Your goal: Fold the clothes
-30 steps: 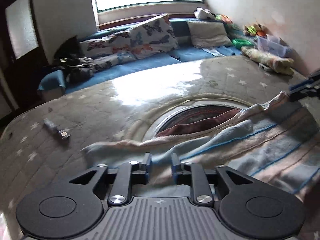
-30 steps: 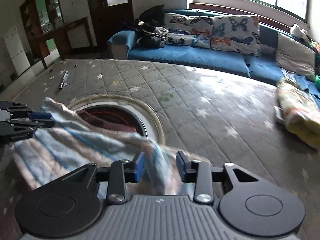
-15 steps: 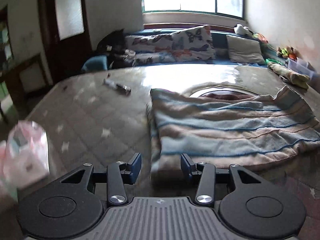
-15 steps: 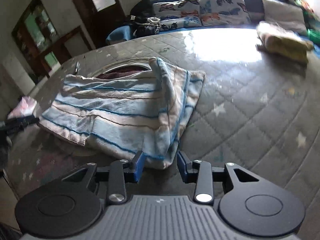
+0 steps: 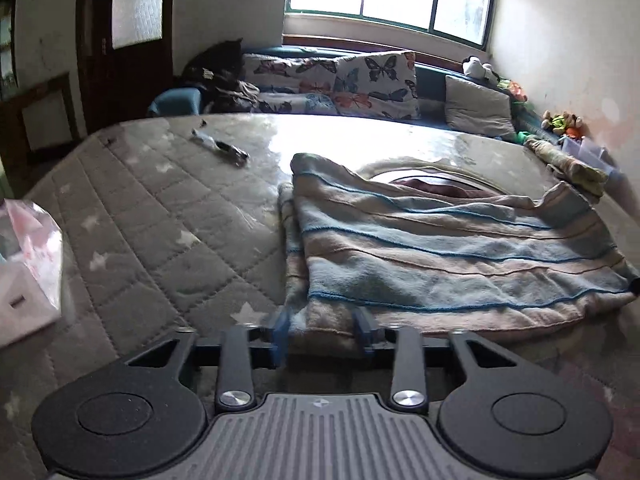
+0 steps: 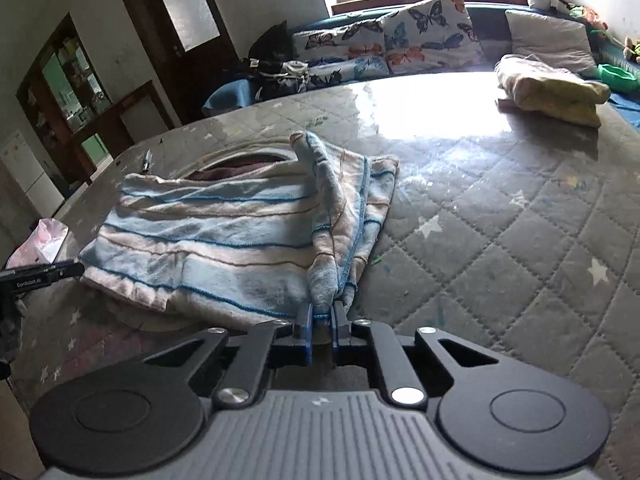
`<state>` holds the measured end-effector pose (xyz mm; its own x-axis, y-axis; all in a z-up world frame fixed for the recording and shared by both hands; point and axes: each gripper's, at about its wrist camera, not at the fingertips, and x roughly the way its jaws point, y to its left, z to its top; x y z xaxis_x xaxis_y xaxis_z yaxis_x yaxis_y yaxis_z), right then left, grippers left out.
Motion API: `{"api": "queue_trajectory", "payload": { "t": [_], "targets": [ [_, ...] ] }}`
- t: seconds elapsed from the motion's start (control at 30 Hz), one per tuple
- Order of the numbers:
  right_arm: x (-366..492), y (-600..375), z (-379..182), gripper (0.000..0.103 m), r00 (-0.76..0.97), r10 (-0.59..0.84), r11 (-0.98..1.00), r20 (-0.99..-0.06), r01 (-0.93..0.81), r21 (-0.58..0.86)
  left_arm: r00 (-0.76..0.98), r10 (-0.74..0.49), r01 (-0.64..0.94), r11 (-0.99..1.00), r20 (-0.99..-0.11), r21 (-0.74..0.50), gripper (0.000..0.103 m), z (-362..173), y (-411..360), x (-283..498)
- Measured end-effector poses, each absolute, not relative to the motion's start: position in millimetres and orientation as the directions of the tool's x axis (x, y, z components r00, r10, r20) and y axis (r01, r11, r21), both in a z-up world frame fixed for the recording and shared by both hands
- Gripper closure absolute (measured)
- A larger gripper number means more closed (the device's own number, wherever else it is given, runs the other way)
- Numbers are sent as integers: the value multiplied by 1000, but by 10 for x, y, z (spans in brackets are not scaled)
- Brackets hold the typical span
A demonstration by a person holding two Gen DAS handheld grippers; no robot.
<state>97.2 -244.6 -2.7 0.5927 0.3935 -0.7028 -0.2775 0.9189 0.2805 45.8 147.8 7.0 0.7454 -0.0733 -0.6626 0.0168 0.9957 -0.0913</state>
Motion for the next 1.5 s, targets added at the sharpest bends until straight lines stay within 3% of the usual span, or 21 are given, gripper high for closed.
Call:
{"api": "queue_trajectory", "payload": {
  "t": [0.07,0.3,0.57,0.83,1.07,1.23,1.5],
  "targets": [
    [959,-2456,27,98,606,385,922,-696,-281,266,745,-83,23,995,-662,-99,92,90,1489,441],
    [719,-2578,295,99,624,361,929,-693,-302,211,772,-170,98,984,-612,-150,94,453,1503,78],
    [498,-2711,21,96,526,343,937,-778,-248,246,685,-155,139,987,-712,-82,94,144,1330,-219],
    [606,-2674,431,88,641,295,950,-708,-280,142,749,-106,107,994,-654,-39,91,431,1409,-186],
    [993,-2450,346,88,633,338,932,-697,-327,155,778,-169,156,985,-605,-74,91,562,1195,178],
    [1293,-2357,188,88,616,347,929,-707,-327,171,763,-190,173,981,-618,-88,91,465,1004,599],
    [1693,-2335,-77,91,593,358,930,-721,-292,221,713,-84,77,996,-696,-42,91,57,1087,1195]
  ]
}}
